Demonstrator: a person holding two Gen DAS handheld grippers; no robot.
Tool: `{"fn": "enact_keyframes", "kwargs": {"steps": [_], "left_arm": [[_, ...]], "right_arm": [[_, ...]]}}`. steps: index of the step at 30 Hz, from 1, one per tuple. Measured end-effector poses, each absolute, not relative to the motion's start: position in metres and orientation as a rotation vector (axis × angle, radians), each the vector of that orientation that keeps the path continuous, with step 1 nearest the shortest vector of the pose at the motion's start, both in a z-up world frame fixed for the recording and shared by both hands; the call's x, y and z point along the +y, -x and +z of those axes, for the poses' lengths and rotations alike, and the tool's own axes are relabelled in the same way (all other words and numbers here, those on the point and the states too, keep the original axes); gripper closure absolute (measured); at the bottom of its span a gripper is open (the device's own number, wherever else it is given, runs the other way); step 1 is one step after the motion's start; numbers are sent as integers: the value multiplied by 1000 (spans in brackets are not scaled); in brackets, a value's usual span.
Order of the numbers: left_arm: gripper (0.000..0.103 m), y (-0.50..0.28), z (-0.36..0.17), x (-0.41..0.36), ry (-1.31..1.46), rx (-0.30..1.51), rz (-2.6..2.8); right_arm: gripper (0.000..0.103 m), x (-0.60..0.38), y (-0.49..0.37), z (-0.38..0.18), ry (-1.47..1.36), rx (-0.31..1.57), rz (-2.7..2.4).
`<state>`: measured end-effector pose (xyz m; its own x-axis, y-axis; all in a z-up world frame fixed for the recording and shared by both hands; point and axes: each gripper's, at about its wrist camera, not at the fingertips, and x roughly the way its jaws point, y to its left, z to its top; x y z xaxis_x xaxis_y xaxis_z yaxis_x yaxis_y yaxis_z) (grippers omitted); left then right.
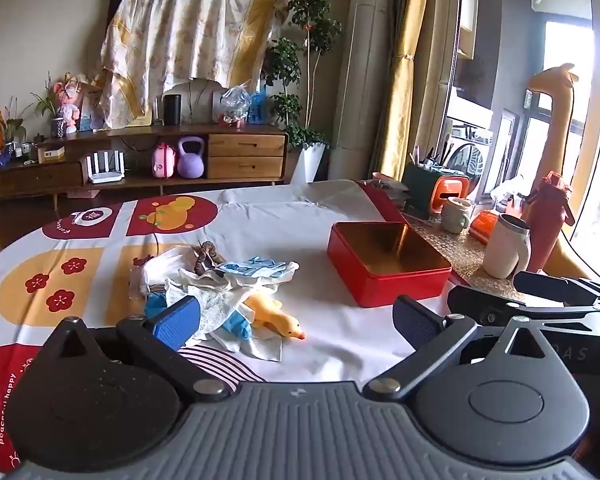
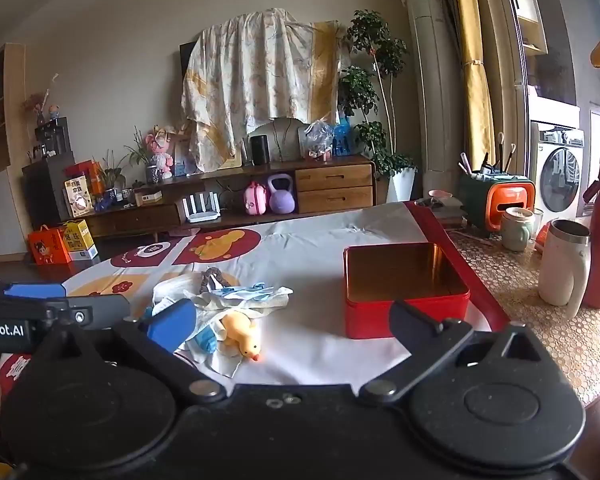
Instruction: Organize soft objects
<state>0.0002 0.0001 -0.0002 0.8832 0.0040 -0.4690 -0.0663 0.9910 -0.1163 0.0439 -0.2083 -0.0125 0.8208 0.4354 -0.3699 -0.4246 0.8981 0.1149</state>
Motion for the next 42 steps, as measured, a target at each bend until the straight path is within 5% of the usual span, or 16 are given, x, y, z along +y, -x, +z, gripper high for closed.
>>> {"fn": "enact_keyframes", "kwargs": {"steps": [42], "left_arm": [[0, 4, 2, 7, 121, 473, 87]], "right_arm": [[0, -201, -37, -6, 17, 390, 467]]}}
